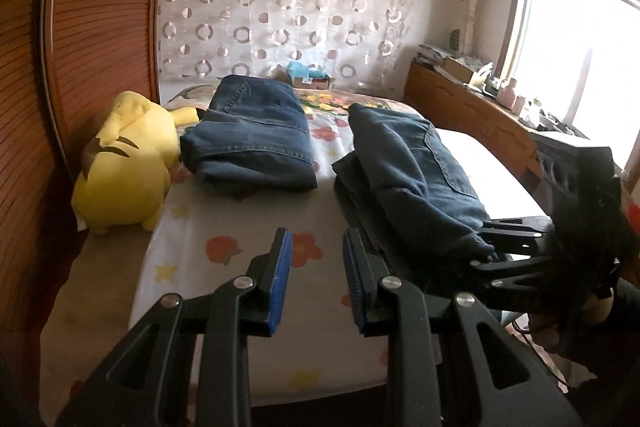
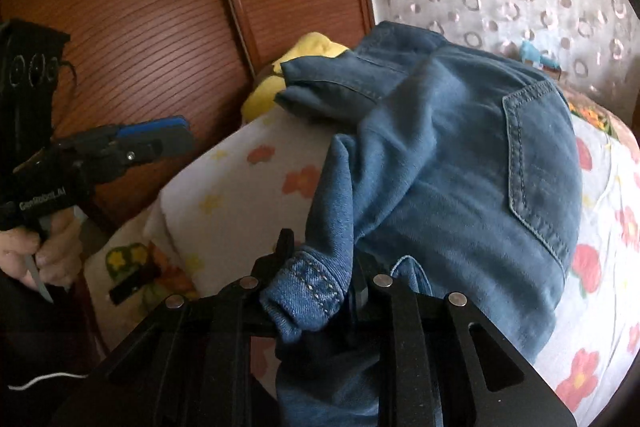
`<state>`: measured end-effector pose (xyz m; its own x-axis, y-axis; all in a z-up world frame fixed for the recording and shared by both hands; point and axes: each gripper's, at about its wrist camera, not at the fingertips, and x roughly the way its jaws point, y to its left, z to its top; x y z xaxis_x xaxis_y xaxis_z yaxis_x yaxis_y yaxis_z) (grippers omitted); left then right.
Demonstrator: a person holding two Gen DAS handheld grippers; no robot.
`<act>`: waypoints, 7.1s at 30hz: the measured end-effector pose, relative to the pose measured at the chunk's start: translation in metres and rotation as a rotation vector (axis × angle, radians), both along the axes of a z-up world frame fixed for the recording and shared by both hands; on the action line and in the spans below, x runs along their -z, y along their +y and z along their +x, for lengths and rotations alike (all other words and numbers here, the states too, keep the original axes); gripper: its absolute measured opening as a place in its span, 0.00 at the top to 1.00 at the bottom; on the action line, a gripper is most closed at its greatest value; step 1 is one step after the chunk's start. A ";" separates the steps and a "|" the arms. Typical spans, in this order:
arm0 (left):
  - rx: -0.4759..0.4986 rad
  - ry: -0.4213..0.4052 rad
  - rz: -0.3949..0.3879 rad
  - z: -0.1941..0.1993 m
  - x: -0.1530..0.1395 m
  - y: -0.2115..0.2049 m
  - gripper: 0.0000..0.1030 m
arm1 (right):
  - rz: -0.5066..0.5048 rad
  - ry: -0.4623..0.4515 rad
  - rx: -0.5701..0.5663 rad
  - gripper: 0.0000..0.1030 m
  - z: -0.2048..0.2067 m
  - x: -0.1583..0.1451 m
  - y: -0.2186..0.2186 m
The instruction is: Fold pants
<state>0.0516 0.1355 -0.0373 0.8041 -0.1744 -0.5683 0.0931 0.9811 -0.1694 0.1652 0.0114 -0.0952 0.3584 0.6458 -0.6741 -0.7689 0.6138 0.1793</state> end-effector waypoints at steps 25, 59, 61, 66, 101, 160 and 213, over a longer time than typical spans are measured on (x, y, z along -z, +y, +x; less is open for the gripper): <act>0.229 0.034 0.033 0.039 -0.004 -0.099 0.76 | 0.008 -0.113 0.267 0.38 0.037 -0.047 -0.108; 0.184 0.018 0.019 0.036 -0.006 -0.070 0.75 | -0.018 0.049 0.249 0.20 0.128 -0.012 -0.082; 0.182 0.015 0.017 0.047 -0.010 -0.068 0.75 | -0.018 0.055 0.241 0.19 0.131 -0.010 -0.082; 0.175 0.046 0.027 0.088 -0.005 -0.064 0.75 | -0.021 0.091 0.201 0.18 0.140 -0.005 -0.080; 0.131 0.129 -0.009 0.132 0.017 -0.054 0.64 | 0.149 0.170 0.013 0.79 0.116 -0.038 -0.076; -0.109 0.109 0.028 0.237 0.014 0.078 0.64 | -0.051 -0.054 0.152 0.58 0.325 -0.039 0.120; 0.012 -0.143 0.140 0.045 -0.096 -0.087 0.63 | 0.123 -0.346 0.504 0.20 -0.009 -0.147 -0.114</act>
<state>0.0965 0.0485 0.0588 0.8769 -0.1114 -0.4675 0.1179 0.9929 -0.0154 0.1567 -0.1025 0.0518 0.8235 0.4064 -0.3959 -0.4167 0.9068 0.0642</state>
